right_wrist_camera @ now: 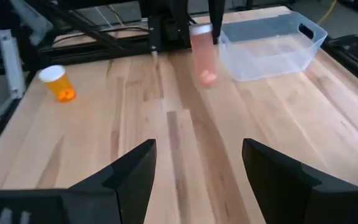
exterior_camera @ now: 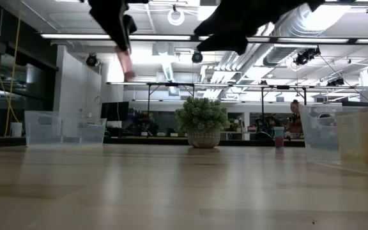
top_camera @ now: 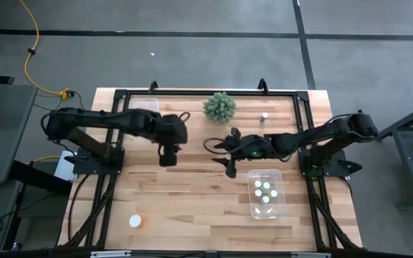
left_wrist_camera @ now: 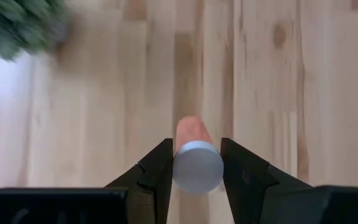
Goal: Pick and place medicine bottles into bin by pill shape (circle, oval)
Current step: Put the pink tablet bottle into the right transparent bin
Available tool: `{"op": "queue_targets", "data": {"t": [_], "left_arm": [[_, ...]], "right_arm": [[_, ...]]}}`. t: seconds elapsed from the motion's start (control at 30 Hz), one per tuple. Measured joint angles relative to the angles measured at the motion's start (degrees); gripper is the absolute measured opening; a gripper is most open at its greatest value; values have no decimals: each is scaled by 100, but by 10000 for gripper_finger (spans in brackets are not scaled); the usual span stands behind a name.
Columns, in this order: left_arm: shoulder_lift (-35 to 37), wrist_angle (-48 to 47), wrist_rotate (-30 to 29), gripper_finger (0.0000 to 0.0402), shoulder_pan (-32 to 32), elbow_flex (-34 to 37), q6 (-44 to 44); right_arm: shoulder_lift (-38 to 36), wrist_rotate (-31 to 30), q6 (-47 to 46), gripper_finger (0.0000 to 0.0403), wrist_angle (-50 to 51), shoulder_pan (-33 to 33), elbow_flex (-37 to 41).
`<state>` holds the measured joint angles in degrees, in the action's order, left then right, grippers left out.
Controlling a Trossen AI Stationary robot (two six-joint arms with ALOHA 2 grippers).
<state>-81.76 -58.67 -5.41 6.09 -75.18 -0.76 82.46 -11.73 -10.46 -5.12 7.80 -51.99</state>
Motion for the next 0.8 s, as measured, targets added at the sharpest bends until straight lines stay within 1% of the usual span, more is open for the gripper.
{"op": "queue_targets", "data": {"t": [0.13, 0.3, 0.4, 0.5, 0.6, 0.8], "left_arm": [[0, 13, 4, 104, 271, -226, -97], [0, 19, 57, 104, 408, -324, -97], [0, 61, 231, 104, 401, -339, -97], [0, 139, 399, 104, 401, -339, 31], [0, 261, 410, 104, 401, -339, 208], [0, 527, 588, 104, 401, -339, 357]], "right_arm": [[484, 44, 31, 232, 360, -194, -696], [1166, 187, 42, 232, 929, -438, -1689], [1570, 346, 162, 232, 1204, -518, -2184], [1867, 244, 366, 232, 1371, -528, -2606], [2070, -4, 450, 232, 1562, -528, -2890], [2146, 20, 448, 232, 1525, -530, -3055]]}}
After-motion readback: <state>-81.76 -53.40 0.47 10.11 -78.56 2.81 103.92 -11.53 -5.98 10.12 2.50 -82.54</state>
